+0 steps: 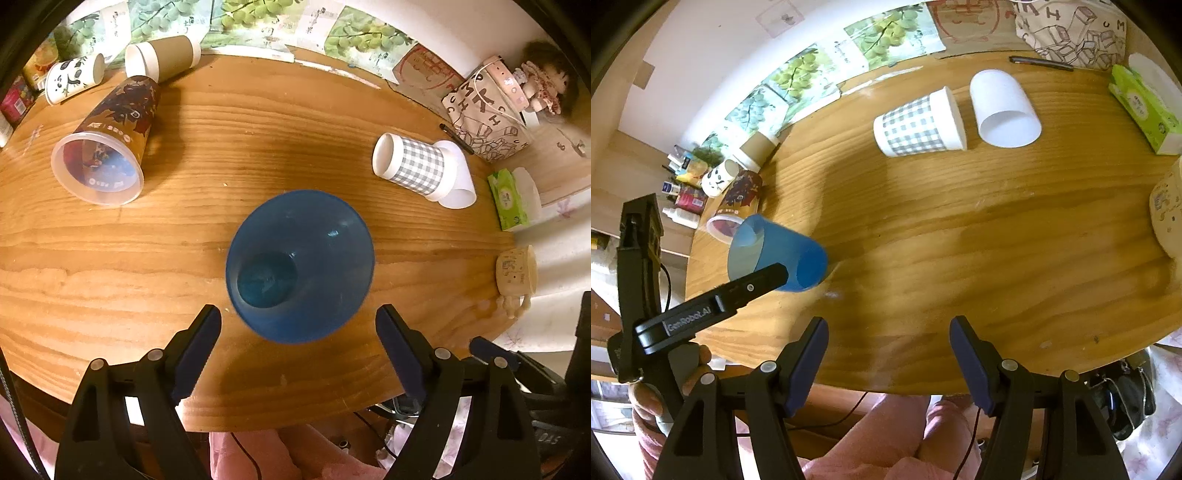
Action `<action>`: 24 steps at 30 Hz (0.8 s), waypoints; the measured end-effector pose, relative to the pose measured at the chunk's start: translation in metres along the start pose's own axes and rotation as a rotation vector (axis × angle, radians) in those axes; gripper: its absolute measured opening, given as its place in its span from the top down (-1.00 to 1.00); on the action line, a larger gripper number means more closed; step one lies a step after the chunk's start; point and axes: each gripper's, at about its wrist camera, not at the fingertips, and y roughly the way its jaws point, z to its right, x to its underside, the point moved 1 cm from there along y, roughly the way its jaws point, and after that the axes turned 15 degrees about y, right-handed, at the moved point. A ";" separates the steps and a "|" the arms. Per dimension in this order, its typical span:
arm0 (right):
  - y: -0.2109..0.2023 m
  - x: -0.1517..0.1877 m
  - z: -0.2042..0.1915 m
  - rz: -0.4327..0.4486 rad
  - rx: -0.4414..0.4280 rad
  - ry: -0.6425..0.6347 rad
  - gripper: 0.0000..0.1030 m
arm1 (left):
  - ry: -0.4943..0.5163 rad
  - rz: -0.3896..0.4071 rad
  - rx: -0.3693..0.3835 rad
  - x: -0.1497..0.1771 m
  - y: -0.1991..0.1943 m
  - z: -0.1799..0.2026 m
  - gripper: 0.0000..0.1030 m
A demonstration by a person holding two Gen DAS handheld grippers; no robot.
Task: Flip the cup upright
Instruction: 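Lower the blue cup upright onto the desk and open the left gripper, then grasp the upright blue cup by its rim with the left gripper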
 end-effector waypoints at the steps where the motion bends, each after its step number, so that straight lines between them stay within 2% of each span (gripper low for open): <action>1: 0.001 0.002 0.000 -0.002 -0.004 -0.003 -0.34 | 0.000 0.003 -0.001 0.002 -0.002 0.001 -0.71; 11: -0.001 0.020 0.002 0.005 -0.038 -0.015 -0.34 | 0.014 0.029 0.003 0.023 -0.026 0.009 -0.71; 15: -0.002 0.025 0.000 0.013 -0.044 -0.024 -0.34 | 0.018 0.064 0.020 0.033 -0.040 0.008 -0.71; 24: 0.006 0.035 -0.019 0.055 -0.062 -0.076 -0.34 | 0.015 0.129 0.001 0.051 -0.060 -0.004 -0.71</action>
